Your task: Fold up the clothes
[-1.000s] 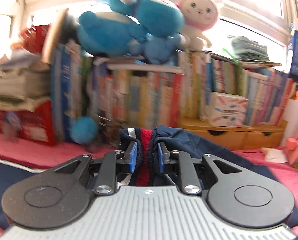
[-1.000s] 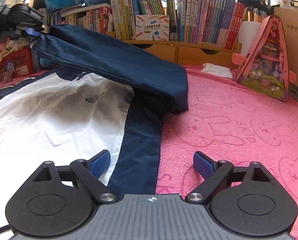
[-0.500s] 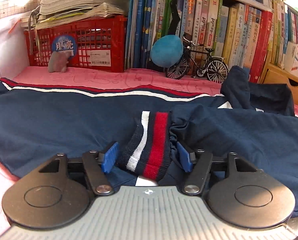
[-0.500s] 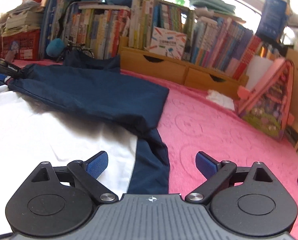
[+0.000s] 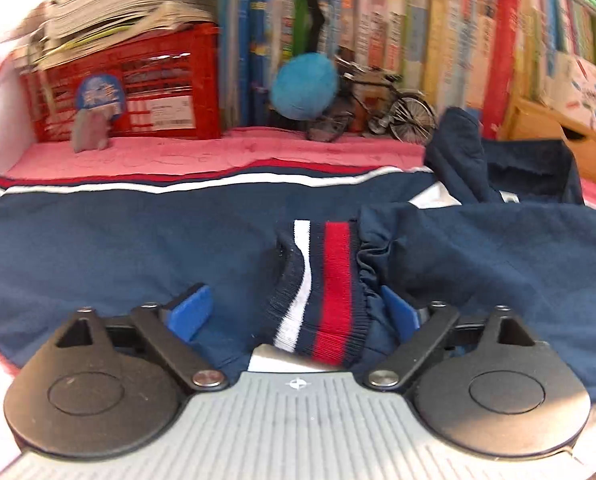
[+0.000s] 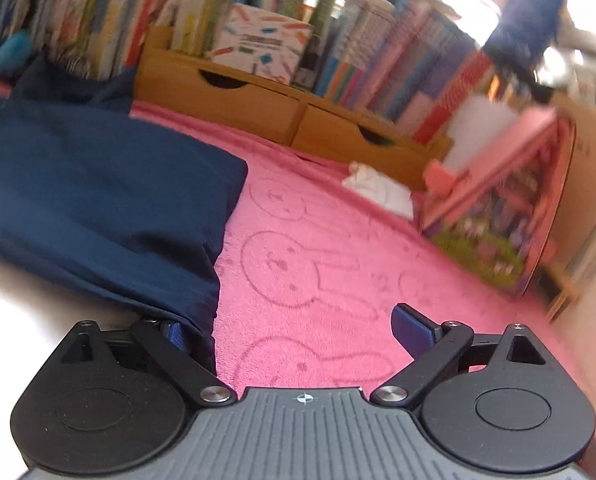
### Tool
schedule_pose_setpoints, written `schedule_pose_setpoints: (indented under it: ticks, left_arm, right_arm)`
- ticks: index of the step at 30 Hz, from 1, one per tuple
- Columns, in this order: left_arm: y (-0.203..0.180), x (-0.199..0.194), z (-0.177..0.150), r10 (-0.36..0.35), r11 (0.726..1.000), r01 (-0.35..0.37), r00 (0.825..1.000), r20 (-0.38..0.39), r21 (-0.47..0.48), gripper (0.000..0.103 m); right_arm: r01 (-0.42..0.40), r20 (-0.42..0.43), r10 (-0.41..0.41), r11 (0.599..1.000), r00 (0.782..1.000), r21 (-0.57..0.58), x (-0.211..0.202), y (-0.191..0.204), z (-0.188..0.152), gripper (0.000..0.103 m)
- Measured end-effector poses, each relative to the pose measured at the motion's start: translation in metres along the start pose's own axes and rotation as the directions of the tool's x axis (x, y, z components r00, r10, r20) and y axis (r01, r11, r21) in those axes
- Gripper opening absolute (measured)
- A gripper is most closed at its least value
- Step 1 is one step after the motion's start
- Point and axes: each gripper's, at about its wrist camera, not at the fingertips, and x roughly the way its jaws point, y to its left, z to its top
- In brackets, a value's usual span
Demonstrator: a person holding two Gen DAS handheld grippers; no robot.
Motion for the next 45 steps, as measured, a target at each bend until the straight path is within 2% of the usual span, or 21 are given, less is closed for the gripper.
schedule_pose_setpoints:
  ticks: [2,5,7,9,11,12,14,15,17,19,22,24,26,29,30,31,34,36,40,42,45]
  left_arm:
    - [0.0,0.0,0.0,-0.003,1.0,0.003,1.0,-0.001,0.001,0.094]
    - [0.0,0.0,-0.001,-0.003,1.0,0.003,1.0,-0.002,0.001,0.094]
    - [0.0,0.001,-0.001,-0.004,1.0,0.004,1.0,-0.002,0.001,0.094]
    - [0.0,0.0,-0.001,-0.004,1.0,0.004,1.0,-0.002,0.002,0.094]
    - [0.0,0.0,-0.001,-0.003,1.0,0.003,1.0,-0.002,0.002,0.094]
    - [0.0,0.001,-0.001,-0.003,1.0,0.003,1.0,-0.002,0.002,0.094]
    - [0.0,0.001,-0.001,-0.002,1.0,0.002,1.0,-0.003,0.002,0.094]
    - [0.0,0.001,-0.001,-0.002,1.0,0.002,1.0,-0.003,0.002,0.095]
    - [0.0,0.001,-0.001,-0.001,1.0,0.001,1.0,-0.004,0.002,0.095]
    - [0.001,0.0,-0.001,-0.002,1.0,0.002,1.0,-0.004,0.001,0.095]
    - [0.001,0.0,-0.001,-0.005,1.0,0.005,1.0,-0.005,0.0,0.096]
    - [0.002,0.001,0.0,-0.01,1.0,0.01,1.0,-0.006,0.001,0.098]
    - [0.001,0.001,0.0,-0.015,1.0,0.015,1.0,-0.008,0.003,0.1]
    - [0.0,0.001,0.0,-0.016,1.0,0.016,1.0,-0.01,0.006,0.101]
    - [0.0,0.001,0.0,-0.016,1.0,0.016,1.0,-0.01,0.006,0.101]
    - [0.0,0.001,0.0,-0.016,1.0,0.016,1.0,-0.01,0.006,0.101]
    - [0.0,0.001,0.0,-0.017,1.0,0.017,1.0,-0.01,0.007,0.101]
    - [0.0,0.002,0.0,-0.019,1.0,0.019,1.0,-0.011,0.007,0.101]
    - [0.0,0.004,0.001,-0.02,1.0,0.021,1.0,-0.016,0.008,0.103]
    - [0.0,0.004,0.001,-0.021,1.0,0.021,1.0,-0.016,0.007,0.103]
    - [0.0,0.004,0.001,-0.021,1.0,0.021,1.0,-0.016,0.007,0.103]
  right_arm:
    - [-0.043,-0.035,0.046,0.997,0.998,0.066,-0.002,-0.007,0.001,0.093]
    - [-0.165,-0.054,0.167,0.986,0.985,0.027,-0.02,-0.004,0.006,0.091]
    - [-0.316,-0.047,0.316,0.949,0.948,0.006,-0.038,0.0,0.014,0.091]
    - [-0.454,-0.008,0.454,0.891,0.891,0.017,-0.057,0.007,0.022,0.094]
    - [-0.537,0.043,0.535,0.842,0.844,0.054,-0.068,0.021,0.032,0.095]
    - [-0.548,0.059,0.545,0.833,0.837,0.079,-0.068,0.032,0.038,0.095]
    - [-0.536,0.057,0.533,0.836,0.844,0.119,-0.06,0.061,0.049,0.089]
    - [-0.526,0.045,0.525,0.841,0.85,0.127,-0.054,0.076,0.053,0.08]
    - [-0.499,-0.004,0.505,0.854,0.863,0.144,-0.037,0.102,0.057,0.066]
    - [-0.464,-0.055,0.477,0.872,0.877,0.157,-0.022,0.117,0.054,0.06]
    - [-0.37,-0.083,0.38,0.923,0.921,0.107,-0.009,0.115,0.037,0.052]
    - [-0.282,-0.057,0.283,0.959,0.957,0.024,-0.009,0.101,0.027,0.052]
    - [-0.207,-0.045,0.207,0.978,0.977,-0.004,-0.006,0.079,0.022,0.052]
    - [-0.064,-0.112,0.074,0.994,0.991,0.091,0.008,0.038,0.029,0.071]
    - [0.023,-0.14,-0.006,0.992,0.99,0.124,0.011,0.027,0.034,0.069]
    - [0.06,-0.143,-0.039,0.987,0.989,0.147,0.01,0.022,0.04,0.068]
    - [0.021,-0.085,-0.003,0.978,0.996,0.207,0.001,0.02,0.059,0.065]
    - [-0.096,-0.027,0.106,0.967,0.994,0.234,-0.002,0.032,0.074,0.066]
    - [-0.364,0.009,0.37,0.909,0.929,0.202,0.018,0.082,0.099,0.069]
    - [-0.406,-0.033,0.415,0.901,0.909,0.152,0.034,0.111,0.106,0.069]
    - [-0.383,-0.061,0.389,0.919,0.919,0.096,0.05,0.127,0.107,0.069]
